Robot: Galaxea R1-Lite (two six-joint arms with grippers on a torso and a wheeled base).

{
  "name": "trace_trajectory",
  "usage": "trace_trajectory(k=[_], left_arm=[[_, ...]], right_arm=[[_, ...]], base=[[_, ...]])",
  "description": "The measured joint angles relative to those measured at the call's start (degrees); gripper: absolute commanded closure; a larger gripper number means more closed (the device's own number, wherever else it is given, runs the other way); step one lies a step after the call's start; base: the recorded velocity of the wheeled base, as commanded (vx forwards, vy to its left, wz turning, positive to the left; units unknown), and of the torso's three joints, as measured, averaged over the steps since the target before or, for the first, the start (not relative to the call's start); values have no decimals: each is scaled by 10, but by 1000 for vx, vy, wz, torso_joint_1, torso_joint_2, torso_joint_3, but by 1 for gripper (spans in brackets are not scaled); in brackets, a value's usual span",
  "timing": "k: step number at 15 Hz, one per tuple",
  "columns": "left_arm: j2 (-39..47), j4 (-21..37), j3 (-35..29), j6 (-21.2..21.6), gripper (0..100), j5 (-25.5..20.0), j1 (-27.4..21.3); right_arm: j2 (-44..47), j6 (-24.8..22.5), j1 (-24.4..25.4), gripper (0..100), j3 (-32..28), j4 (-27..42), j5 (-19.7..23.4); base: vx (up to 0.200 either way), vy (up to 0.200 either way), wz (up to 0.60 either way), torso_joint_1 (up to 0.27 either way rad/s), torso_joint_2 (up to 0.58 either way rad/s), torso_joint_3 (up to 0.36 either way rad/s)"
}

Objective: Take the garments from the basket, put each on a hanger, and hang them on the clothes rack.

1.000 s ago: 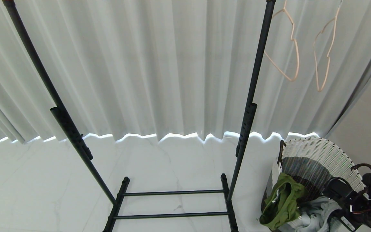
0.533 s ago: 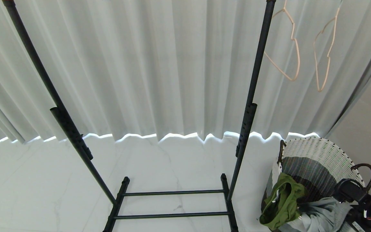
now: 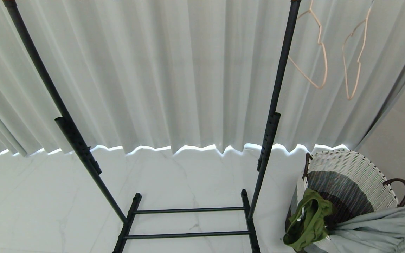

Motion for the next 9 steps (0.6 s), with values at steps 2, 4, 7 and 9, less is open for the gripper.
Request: trace_trajectory(k=[2, 4, 7, 9], left_arm=[[0, 0, 0, -1, 0, 0, 0], [0, 0, 0, -1, 0, 0, 0], [0, 0, 0, -1, 0, 0, 0], [0, 0, 0, -1, 0, 0, 0]], right_arm=[[-59, 8, 1, 100, -71, 61, 1], [-92, 9, 5, 100, -97, 66, 1], [-114, 9, 21, 100, -107, 64, 1], [-119, 10, 37, 100, -108, 63, 1]], base=[[-200, 0, 0, 5, 5, -2], [-200, 0, 0, -5, 5, 0], [-200, 0, 0, 2, 2, 2], [-100, 0, 0, -1, 1, 4]])
